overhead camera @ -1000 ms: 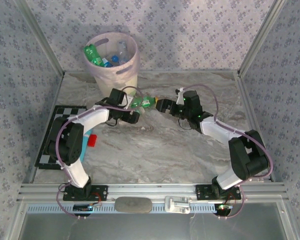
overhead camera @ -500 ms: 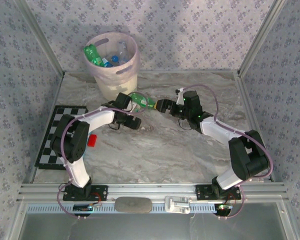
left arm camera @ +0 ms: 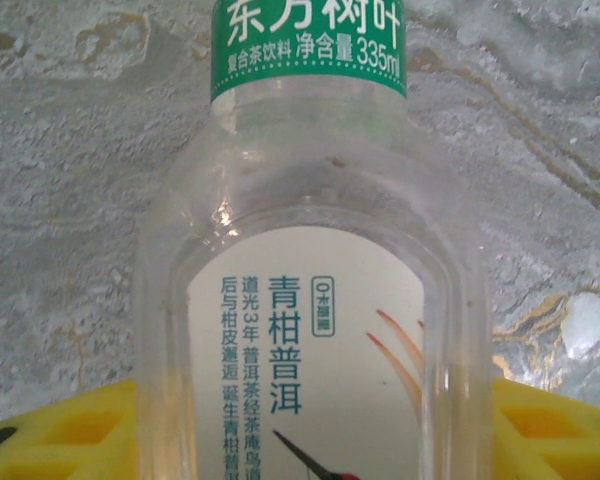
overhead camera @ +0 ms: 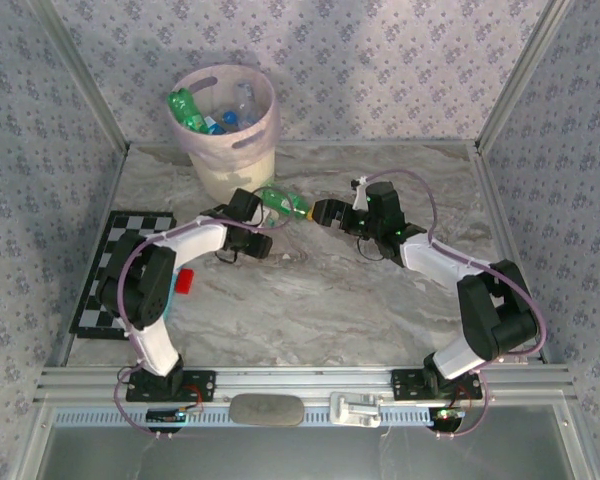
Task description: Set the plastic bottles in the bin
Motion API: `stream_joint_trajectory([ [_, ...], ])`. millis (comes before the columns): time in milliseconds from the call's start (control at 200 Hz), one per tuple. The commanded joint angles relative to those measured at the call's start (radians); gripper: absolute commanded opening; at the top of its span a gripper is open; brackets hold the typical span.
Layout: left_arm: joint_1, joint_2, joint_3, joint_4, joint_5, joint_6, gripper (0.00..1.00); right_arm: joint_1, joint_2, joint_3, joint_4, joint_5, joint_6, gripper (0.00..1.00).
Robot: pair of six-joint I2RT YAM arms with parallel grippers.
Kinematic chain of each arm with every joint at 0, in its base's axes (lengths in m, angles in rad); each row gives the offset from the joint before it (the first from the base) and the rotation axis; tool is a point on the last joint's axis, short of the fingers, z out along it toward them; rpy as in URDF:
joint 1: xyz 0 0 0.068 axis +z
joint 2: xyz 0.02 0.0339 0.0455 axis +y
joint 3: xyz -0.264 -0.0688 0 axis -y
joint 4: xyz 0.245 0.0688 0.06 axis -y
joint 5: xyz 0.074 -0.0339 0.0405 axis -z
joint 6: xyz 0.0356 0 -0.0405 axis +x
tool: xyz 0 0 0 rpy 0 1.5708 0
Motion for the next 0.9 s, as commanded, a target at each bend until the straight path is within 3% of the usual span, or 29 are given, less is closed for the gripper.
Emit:
stream_joint_trajectory([
  [0,-0.029,-0.112,-0.022,0.03,-0.025,-0.024,0.58,0.007,-0.034,-0.014,-0.013,0.022,-0.018,1.0],
  [185,-0.084,-0.254,-0.021,0.044,-0.065,-0.011,0.57,0.009,-0.046,-0.025,-0.004,0.026,-0.018,1.0],
  [495,-0.088,-0.405,0.087,0.174,-0.066,0.001,0.55,0.009,-0.056,-0.037,0.006,0.032,-0.019,1.0],
  [650,-0.052,-0.388,0.209,0.238,-0.054,0.023,0.54,0.007,-0.056,-0.04,0.001,0.038,-0.053,1.0],
  [895,0.099,-0.223,0.529,0.192,0.0,-0.035,0.54,0.001,-0.072,-0.052,-0.016,0.048,-0.071,1.0],
])
